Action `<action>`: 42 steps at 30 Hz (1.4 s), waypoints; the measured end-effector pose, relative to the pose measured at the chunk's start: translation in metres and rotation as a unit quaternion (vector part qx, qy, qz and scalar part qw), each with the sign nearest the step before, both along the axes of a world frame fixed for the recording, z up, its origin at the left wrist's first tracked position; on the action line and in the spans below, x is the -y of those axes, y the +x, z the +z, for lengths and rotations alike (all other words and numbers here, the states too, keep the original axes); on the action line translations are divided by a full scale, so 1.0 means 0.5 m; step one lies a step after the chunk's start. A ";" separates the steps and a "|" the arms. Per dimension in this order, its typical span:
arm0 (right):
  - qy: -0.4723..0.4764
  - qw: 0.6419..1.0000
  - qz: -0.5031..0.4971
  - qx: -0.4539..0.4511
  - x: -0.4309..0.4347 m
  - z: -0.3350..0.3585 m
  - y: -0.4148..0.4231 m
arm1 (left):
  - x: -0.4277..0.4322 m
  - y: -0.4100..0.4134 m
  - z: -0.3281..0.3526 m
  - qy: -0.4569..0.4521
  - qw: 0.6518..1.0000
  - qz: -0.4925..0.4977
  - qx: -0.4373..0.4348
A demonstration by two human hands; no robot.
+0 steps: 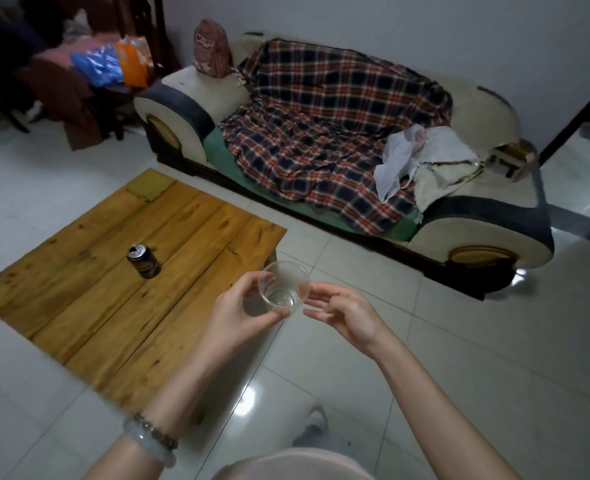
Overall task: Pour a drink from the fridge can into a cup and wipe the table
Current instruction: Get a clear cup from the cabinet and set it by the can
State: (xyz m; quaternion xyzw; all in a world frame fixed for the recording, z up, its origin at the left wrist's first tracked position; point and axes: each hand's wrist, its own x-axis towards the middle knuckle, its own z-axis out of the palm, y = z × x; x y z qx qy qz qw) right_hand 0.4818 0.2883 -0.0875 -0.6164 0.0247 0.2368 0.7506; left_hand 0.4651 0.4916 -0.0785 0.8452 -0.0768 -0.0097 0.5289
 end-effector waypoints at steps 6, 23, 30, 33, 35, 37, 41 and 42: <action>0.016 0.995 0.098 -0.014 0.033 0.007 0.189 | 0.044 0.120 -0.001 -0.004 0.996 0.086 -0.010; -0.057 0.955 0.292 -0.012 -0.271 -0.060 0.689 | -0.159 0.464 -0.097 -0.041 0.943 0.328 -0.033; -0.083 0.937 0.340 0.009 -0.445 -0.082 0.847 | -0.290 0.599 -0.135 -0.053 0.916 0.396 -0.043; -0.095 0.929 0.358 0.002 -0.509 -0.106 0.901 | -0.335 0.643 -0.154 -0.062 0.905 0.417 -0.053; -0.105 0.919 0.379 -0.003 -0.547 -0.131 0.931 | -0.363 0.667 -0.179 -0.063 0.896 0.434 -0.064; -0.118 0.908 0.402 -0.006 -0.582 -0.168 0.959 | -0.388 0.687 -0.218 -0.064 0.887 0.451 -0.080; -0.136 0.895 0.424 -0.027 -0.635 -0.271 1.006 | -0.423 0.725 -0.319 -0.057 0.871 0.473 -0.117; -0.143 0.890 0.432 -0.015 -0.644 -0.299 1.013 | -0.425 0.733 -0.349 -0.058 0.866 0.481 -0.125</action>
